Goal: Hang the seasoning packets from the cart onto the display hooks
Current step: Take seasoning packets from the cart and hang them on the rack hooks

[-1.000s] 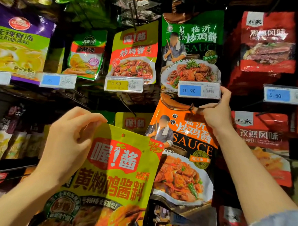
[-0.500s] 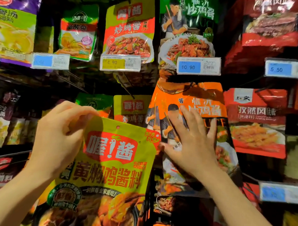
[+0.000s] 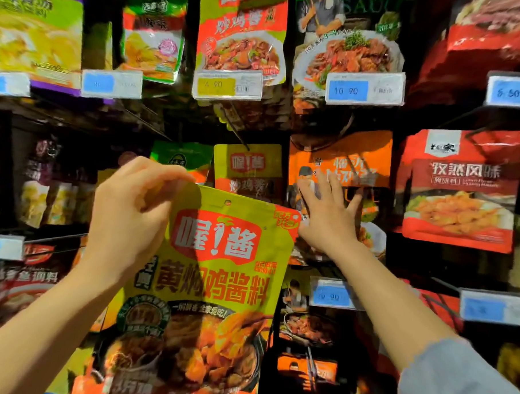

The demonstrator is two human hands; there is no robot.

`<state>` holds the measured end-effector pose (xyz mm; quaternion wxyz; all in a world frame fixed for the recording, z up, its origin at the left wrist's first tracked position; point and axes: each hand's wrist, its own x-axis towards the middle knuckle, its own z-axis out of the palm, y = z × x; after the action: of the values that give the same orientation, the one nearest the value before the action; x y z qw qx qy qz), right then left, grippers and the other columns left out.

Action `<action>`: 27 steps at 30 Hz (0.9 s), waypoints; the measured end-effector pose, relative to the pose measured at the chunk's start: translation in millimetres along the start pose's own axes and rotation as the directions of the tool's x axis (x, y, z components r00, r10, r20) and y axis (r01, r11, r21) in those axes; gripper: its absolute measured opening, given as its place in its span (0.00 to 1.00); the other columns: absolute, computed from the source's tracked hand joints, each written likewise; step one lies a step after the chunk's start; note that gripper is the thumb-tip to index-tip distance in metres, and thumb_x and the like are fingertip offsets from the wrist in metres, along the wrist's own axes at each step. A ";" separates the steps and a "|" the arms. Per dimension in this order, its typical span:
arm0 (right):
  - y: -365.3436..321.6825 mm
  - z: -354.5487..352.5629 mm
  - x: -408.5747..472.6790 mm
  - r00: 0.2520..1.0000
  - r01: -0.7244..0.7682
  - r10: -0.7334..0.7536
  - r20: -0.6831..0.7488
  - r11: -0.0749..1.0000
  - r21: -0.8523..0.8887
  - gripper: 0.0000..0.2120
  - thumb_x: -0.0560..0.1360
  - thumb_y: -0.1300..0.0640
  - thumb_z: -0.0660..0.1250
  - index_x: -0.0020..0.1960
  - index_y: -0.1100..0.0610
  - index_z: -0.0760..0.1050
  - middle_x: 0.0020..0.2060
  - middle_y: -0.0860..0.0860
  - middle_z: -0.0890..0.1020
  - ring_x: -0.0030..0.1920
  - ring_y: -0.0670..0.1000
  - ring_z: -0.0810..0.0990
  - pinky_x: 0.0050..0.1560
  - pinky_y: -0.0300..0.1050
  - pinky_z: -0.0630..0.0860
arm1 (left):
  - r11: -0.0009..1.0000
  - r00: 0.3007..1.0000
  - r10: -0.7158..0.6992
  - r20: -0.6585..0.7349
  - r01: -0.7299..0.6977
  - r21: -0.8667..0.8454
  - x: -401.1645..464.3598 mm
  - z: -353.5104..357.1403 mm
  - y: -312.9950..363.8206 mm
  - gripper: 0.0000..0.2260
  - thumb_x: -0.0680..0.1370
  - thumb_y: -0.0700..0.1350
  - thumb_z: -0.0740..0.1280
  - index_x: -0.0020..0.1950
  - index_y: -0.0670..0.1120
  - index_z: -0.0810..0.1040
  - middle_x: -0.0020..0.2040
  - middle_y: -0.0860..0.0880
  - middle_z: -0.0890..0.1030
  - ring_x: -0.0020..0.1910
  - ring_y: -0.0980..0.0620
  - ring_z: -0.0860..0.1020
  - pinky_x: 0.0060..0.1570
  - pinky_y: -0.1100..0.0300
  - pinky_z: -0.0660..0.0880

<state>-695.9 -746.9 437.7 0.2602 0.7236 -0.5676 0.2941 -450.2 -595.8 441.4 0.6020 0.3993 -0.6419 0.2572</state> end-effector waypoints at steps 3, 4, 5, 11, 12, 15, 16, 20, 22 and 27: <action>9.3 10.5 0.4 0.995 -0.048 0.036 0.091 0.990 0.134 0.37 0.76 0.39 0.61 0.77 0.45 0.45 0.77 0.50 0.43 0.76 0.54 0.41 0.69 0.68 0.49 | 1.000 1.000 0.011 -0.002 -0.011 -0.004 0.8 -2.4 2.6 0.21 0.70 0.25 0.64 0.49 0.51 0.78 0.46 0.50 0.77 0.46 0.67 0.74 0.46 0.79 0.67; 9.8 9.2 -1.7 0.994 -0.063 0.042 0.101 0.975 0.214 0.35 0.76 0.40 0.60 0.77 0.44 0.47 0.77 0.50 0.45 0.76 0.54 0.44 0.70 0.66 0.52 | 1.000 1.000 0.013 -0.002 -0.013 -0.007 0.8 -2.8 3.1 0.21 0.70 0.25 0.64 0.49 0.51 0.78 0.46 0.50 0.77 0.47 0.66 0.74 0.46 0.79 0.67; 8.8 6.0 -4.2 0.996 -0.061 0.038 0.079 0.948 0.312 0.32 0.77 0.41 0.59 0.77 0.45 0.50 0.77 0.50 0.49 0.76 0.54 0.48 0.70 0.62 0.55 | 1.000 1.000 0.015 0.001 -0.015 -0.014 0.3 -3.1 3.8 0.21 0.70 0.25 0.64 0.49 0.51 0.78 0.46 0.50 0.78 0.47 0.66 0.74 0.46 0.79 0.68; -21.6 -49.6 -48.7 0.999 0.049 -0.028 -0.042 0.308 0.950 0.17 0.75 0.34 0.58 0.56 0.42 0.76 0.49 0.42 0.82 0.55 0.45 0.79 0.51 0.39 0.71 | 0.998 1.000 -0.015 0.023 0.016 -0.061 -6.7 -0.6 2.9 0.21 0.70 0.27 0.64 0.50 0.52 0.79 0.47 0.52 0.78 0.48 0.66 0.74 0.47 0.76 0.70; -26.5 -58.8 -58.6 0.996 0.070 -0.070 -0.053 0.266 0.962 0.16 0.74 0.35 0.61 0.53 0.42 0.77 0.46 0.43 0.83 0.50 0.44 0.81 0.46 0.36 0.73 | 0.997 0.999 -0.019 0.027 0.021 -0.069 -9.7 -0.2 3.8 0.19 0.70 0.29 0.63 0.50 0.52 0.79 0.46 0.53 0.78 0.48 0.66 0.75 0.47 0.76 0.70; -37.0 -73.1 -78.8 0.967 0.229 -0.195 -0.164 0.387 0.893 0.04 0.75 0.50 0.68 0.48 0.47 0.81 0.44 0.41 0.84 0.46 0.42 0.81 0.43 0.36 0.77 | 0.994 0.998 -0.040 0.038 0.044 -0.105 -24.0 0.4 5.7 0.16 0.70 0.34 0.61 0.49 0.50 0.80 0.45 0.55 0.78 0.48 0.66 0.75 0.47 0.76 0.69; -39.9 -74.7 -83.1 0.962 0.245 -0.216 -0.164 0.430 0.869 0.04 0.75 0.55 0.69 0.47 0.49 0.82 0.42 0.41 0.84 0.46 0.42 0.82 0.44 0.38 0.77 | 0.991 0.998 -0.053 0.045 0.058 -0.121 -29.9 0.1 5.5 0.16 0.70 0.34 0.61 0.49 0.51 0.80 0.45 0.56 0.78 0.48 0.65 0.75 0.47 0.76 0.69; -49.5 -63.6 -100.3 0.958 0.214 -0.273 -0.087 0.480 0.851 0.06 0.73 0.58 0.70 0.46 0.48 0.82 0.42 0.39 0.83 0.45 0.37 0.81 0.44 0.29 0.73 | 0.985 0.993 -0.094 0.075 0.104 -0.138 -57.6 -4.0 3.6 0.13 0.72 0.34 0.63 0.49 0.50 0.80 0.46 0.56 0.79 0.48 0.63 0.75 0.47 0.75 0.69; -53.7 -52.0 -112.7 0.967 0.203 -0.236 -0.097 0.480 0.854 0.05 0.71 0.55 0.69 0.44 0.47 0.82 0.41 0.38 0.83 0.44 0.37 0.80 0.43 0.29 0.72 | 0.980 0.988 -0.115 0.103 0.130 -0.151 -73.9 -7.3 3.1 0.11 0.73 0.36 0.64 0.48 0.50 0.80 0.46 0.53 0.79 0.48 0.63 0.75 0.46 0.76 0.68; -60.9 -21.2 -145.0 0.965 0.074 -0.258 0.050 0.451 0.889 0.14 0.71 0.62 0.73 0.41 0.42 0.80 0.41 0.37 0.83 0.43 0.38 0.81 0.43 0.30 0.72 | 0.940 0.945 -0.247 0.216 0.288 -0.184 -119.7 -10.3 -8.8 0.07 0.74 0.43 0.67 0.46 0.55 0.80 0.43 0.57 0.81 0.46 0.63 0.77 0.44 0.74 0.68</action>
<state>-665.8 -621.5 345.2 -0.1739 0.8288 -0.2817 0.4511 -442.4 -567.9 324.5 0.6069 0.4390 -0.6596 0.0633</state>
